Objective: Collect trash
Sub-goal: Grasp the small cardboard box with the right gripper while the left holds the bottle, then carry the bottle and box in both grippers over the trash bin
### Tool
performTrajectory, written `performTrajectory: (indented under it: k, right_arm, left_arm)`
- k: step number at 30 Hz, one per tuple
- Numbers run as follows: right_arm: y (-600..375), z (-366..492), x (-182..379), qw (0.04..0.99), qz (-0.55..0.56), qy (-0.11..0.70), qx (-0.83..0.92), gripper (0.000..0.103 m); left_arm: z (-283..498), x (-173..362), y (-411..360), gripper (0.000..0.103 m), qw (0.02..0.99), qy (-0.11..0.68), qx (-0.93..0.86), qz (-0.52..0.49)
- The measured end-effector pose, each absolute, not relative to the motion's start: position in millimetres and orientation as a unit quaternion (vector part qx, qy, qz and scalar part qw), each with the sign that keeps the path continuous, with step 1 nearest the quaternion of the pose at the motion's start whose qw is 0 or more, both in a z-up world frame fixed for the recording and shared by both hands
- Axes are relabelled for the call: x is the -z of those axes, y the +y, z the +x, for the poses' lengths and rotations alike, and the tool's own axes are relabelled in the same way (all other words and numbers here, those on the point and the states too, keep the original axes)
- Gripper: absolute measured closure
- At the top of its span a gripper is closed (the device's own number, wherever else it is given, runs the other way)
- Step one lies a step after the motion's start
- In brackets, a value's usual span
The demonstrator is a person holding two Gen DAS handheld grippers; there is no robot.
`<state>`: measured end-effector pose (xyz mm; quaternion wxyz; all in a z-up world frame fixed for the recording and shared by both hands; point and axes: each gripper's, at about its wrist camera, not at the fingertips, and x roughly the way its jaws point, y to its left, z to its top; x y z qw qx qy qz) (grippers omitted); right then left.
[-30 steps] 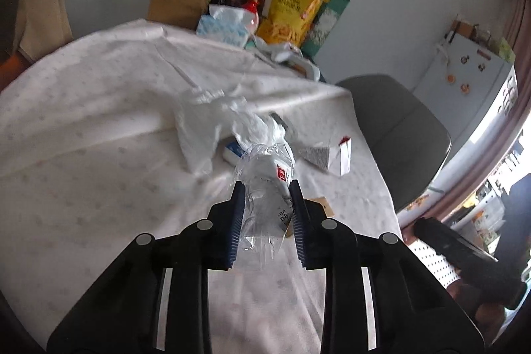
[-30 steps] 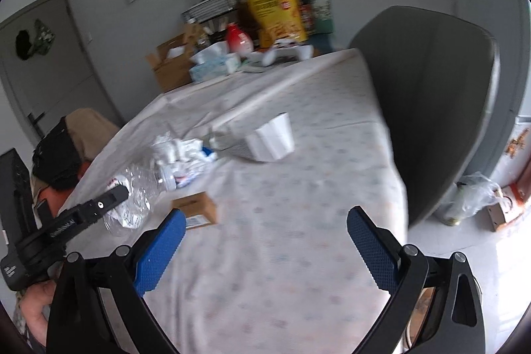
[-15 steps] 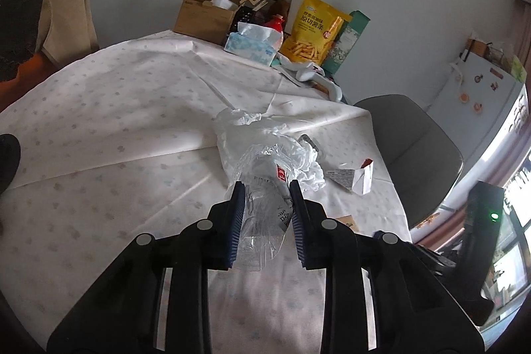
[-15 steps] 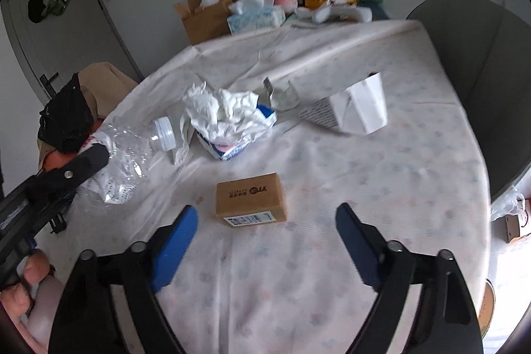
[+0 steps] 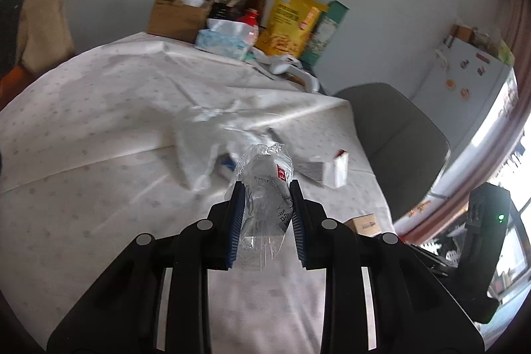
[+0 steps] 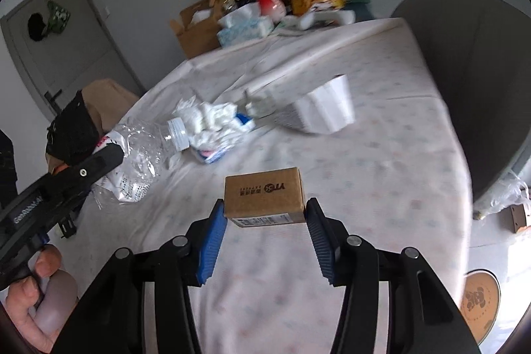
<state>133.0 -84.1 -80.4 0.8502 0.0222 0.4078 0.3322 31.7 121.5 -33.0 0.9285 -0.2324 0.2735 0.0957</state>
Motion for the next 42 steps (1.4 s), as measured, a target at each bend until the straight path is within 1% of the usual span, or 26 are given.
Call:
performTrajectory:
  k: [26,42]
  right_arm:
    - [-298.4,138.6,63.0,0.912,0.096,0.359,-0.175,0.054]
    - [-399.9,134.4,88.5,0.919,0.134,0.36,-0.089,0.054]
  left_arm:
    - [121.9,15.1,-42.3,0.076,0.939,0.305,0.058,-0.149]
    - [155.3,24.4,-142.0,0.076,0.927,0.339,0.13,-0.093]
